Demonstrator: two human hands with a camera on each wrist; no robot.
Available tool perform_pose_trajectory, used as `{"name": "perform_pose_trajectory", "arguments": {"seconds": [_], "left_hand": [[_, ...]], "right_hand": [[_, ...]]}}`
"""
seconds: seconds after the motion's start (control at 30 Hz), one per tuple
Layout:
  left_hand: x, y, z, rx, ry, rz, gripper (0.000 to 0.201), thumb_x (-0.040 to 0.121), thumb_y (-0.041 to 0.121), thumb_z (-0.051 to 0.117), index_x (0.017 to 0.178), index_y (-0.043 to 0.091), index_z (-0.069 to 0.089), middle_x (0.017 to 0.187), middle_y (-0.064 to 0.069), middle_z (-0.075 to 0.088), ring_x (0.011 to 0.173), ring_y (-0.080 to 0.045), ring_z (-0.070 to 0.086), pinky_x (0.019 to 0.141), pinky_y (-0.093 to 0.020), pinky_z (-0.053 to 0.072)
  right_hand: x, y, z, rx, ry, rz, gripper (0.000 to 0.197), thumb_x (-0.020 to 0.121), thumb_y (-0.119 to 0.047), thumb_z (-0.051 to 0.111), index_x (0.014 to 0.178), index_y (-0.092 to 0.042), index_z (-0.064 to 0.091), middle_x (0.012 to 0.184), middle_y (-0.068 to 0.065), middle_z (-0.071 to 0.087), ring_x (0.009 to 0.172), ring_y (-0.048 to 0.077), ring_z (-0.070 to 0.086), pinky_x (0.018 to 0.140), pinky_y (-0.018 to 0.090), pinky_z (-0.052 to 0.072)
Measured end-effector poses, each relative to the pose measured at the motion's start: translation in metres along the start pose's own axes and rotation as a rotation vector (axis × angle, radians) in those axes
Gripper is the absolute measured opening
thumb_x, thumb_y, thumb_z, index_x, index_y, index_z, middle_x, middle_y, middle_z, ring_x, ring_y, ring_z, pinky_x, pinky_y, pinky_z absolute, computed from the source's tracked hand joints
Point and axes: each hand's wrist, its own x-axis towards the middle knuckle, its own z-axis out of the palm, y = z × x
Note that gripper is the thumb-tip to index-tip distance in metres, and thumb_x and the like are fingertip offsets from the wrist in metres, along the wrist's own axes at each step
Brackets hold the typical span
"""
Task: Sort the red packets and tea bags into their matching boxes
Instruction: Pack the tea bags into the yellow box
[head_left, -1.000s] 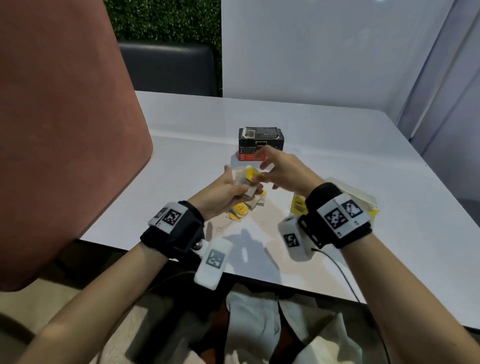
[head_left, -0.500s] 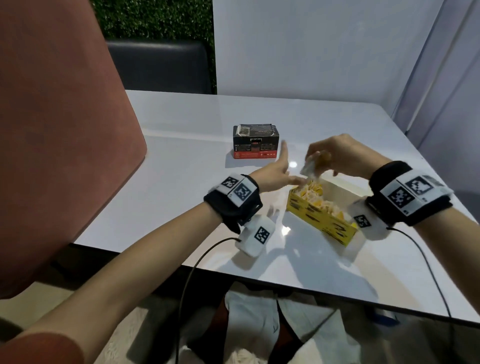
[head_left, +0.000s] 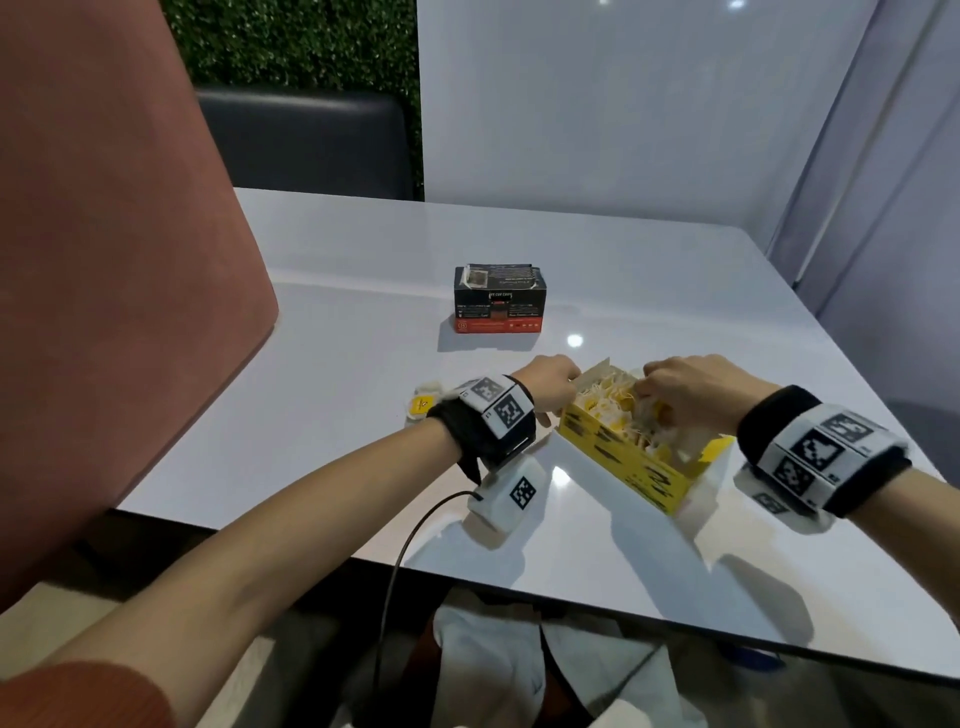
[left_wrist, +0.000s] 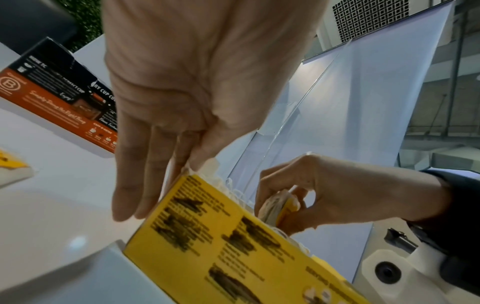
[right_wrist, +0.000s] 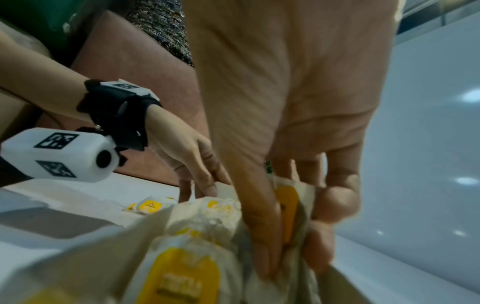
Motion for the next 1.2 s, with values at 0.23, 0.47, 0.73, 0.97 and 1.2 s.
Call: {"name": "perform_pose_trajectory", "arguments": {"seconds": [0.23, 0.47, 0.73, 0.97, 1.2], "left_hand": [[0.008, -0.004, -0.009, -0.113, -0.111, 0.020, 0.029, 0.092, -0.001, 0.041, 0.115, -0.003, 0.060, 0.097, -0.017, 0.065, 0.077, -0.025, 0.063, 0.087, -0.040, 0.055], [0.013, -0.002, -0.015, -0.135, -0.146, 0.004, 0.033, 0.088, -0.006, 0.046, 0.116, -0.002, 0.061, 0.084, -0.009, 0.065, 0.071, -0.017, 0.063, 0.090, -0.033, 0.054], [0.014, 0.003, -0.012, -0.131, -0.142, 0.015, 0.031, 0.089, -0.002, 0.047, 0.117, 0.000, 0.062, 0.088, -0.009, 0.066, 0.075, -0.019, 0.064, 0.085, -0.031, 0.054], [-0.011, -0.015, -0.049, -0.085, -0.082, 0.079, 0.059, 0.095, 0.024, 0.051, 0.147, 0.015, 0.025, 0.138, -0.011, 0.049, 0.121, -0.023, 0.051, 0.095, -0.031, 0.046], [-0.049, -0.092, -0.099, -0.077, 0.188, -0.069, 0.031, 0.092, 0.003, 0.051, 0.123, 0.006, 0.054, 0.124, -0.017, 0.058, 0.098, -0.019, 0.056, 0.073, -0.024, 0.048]], "right_hand": [[0.005, -0.021, 0.002, 0.070, 0.028, -0.054, 0.024, 0.088, -0.028, 0.061, 0.112, -0.028, 0.061, 0.088, -0.005, 0.054, 0.074, 0.015, 0.052, 0.057, 0.018, 0.035], [0.006, -0.013, 0.002, 0.004, 0.094, -0.190, 0.028, 0.085, -0.035, 0.057, 0.113, -0.036, 0.057, 0.117, -0.011, 0.058, 0.108, 0.014, 0.042, 0.084, 0.020, 0.030], [0.005, -0.016, 0.004, 0.056, 0.116, -0.100, 0.049, 0.084, -0.030, 0.059, 0.128, -0.020, 0.041, 0.128, -0.001, 0.047, 0.112, 0.018, 0.041, 0.087, 0.023, 0.039], [-0.011, -0.007, -0.023, 0.204, 0.146, -0.025, 0.041, 0.086, -0.013, 0.061, 0.123, -0.013, 0.043, 0.113, 0.004, 0.046, 0.103, 0.020, 0.044, 0.067, 0.029, 0.040], [0.001, -0.054, -0.074, 0.601, 0.252, -0.052, 0.037, 0.082, -0.025, 0.069, 0.112, -0.013, 0.050, 0.099, 0.001, 0.056, 0.086, 0.019, 0.053, 0.072, 0.028, 0.043]]}}
